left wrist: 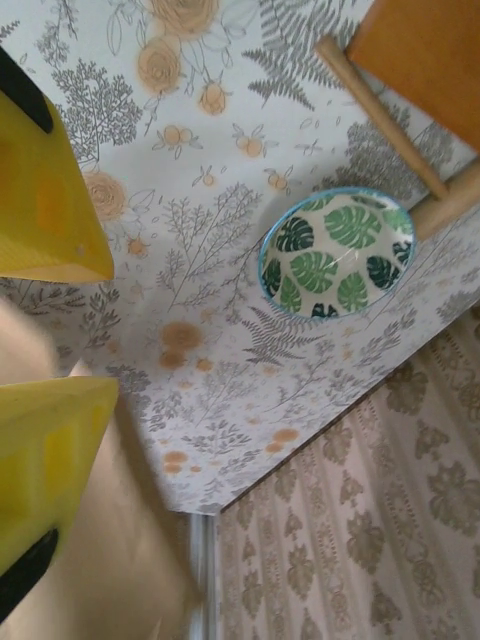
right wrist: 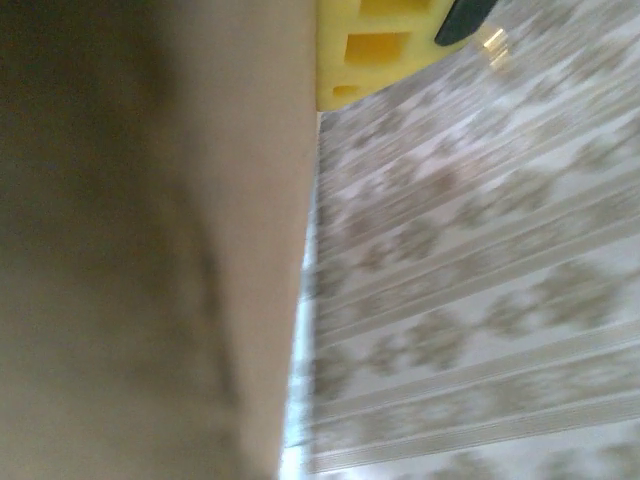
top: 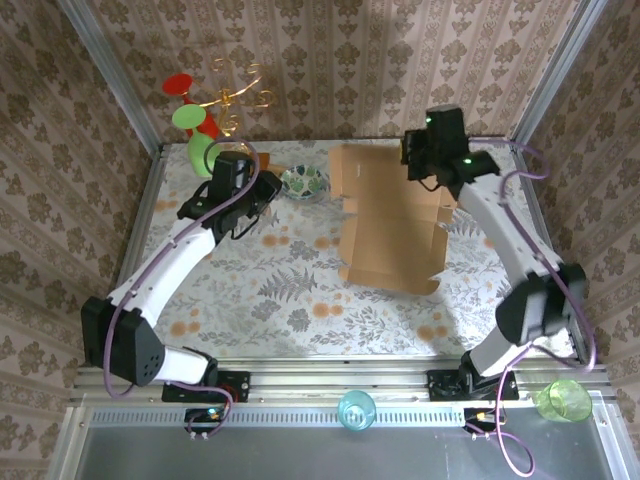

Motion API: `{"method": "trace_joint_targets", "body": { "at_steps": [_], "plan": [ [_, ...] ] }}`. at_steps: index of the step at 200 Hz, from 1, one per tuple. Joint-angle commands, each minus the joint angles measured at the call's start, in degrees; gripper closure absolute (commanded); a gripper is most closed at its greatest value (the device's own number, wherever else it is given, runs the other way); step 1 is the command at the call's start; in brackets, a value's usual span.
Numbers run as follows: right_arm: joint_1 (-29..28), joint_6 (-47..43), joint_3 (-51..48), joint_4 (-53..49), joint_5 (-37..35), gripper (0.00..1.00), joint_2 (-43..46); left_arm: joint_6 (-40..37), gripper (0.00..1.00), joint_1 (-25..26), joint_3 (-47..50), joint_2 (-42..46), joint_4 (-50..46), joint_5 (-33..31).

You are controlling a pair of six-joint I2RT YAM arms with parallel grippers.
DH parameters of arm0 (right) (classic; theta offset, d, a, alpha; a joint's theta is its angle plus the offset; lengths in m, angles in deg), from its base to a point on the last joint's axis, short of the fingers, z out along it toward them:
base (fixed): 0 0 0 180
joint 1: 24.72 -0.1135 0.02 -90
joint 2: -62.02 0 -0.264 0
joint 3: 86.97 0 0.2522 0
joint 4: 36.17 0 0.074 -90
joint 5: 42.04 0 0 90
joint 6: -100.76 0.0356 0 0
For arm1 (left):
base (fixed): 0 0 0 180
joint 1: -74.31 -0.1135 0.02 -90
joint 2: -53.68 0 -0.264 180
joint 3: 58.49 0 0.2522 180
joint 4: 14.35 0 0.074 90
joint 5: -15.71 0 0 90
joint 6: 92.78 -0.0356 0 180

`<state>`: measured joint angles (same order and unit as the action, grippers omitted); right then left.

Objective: Fold the paper box

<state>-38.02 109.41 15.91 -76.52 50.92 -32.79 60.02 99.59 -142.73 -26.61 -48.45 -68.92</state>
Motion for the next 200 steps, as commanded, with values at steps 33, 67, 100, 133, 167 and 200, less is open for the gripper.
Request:
{"method": "trace_joint_targets", "body": {
  "at_steps": [33, 67, 100, 133, 167, 200],
  "plan": [
    [2.7, 2.0, -11.7, 17.0, 9.7, 1.00, -1.9, -4.3, 0.71, 0.2, 0.6, -3.0, 2.9, 10.2],
    [3.2, 1.4, -17.7, 20.9, 9.8, 1.00, -0.4, -4.2, 0.70, 2.5, -1.7, -8.3, 7.2, 13.3],
    [4.8, 0.3, -21.3, 26.4, 11.0, 1.00, -0.3, -2.4, 0.67, 4.5, -7.5, -15.1, 12.0, 14.4],
    [6.0, -1.6, -24.4, 35.9, 11.7, 1.00, -1.0, -1.0, 0.67, 5.7, -15.6, -23.0, 13.9, 15.6],
    [6.3, -1.9, -28.8, 47.8, 12.2, 1.00, -2.4, -0.9, 0.67, 5.7, -22.2, -29.2, 14.3, 16.8],
    [6.4, -2.0, -30.6, 50.4, 13.2, 1.00, -3.0, -1.0, 0.67, 5.8, -25.5, -32.8, 15.4, 17.5]
  ]
}}
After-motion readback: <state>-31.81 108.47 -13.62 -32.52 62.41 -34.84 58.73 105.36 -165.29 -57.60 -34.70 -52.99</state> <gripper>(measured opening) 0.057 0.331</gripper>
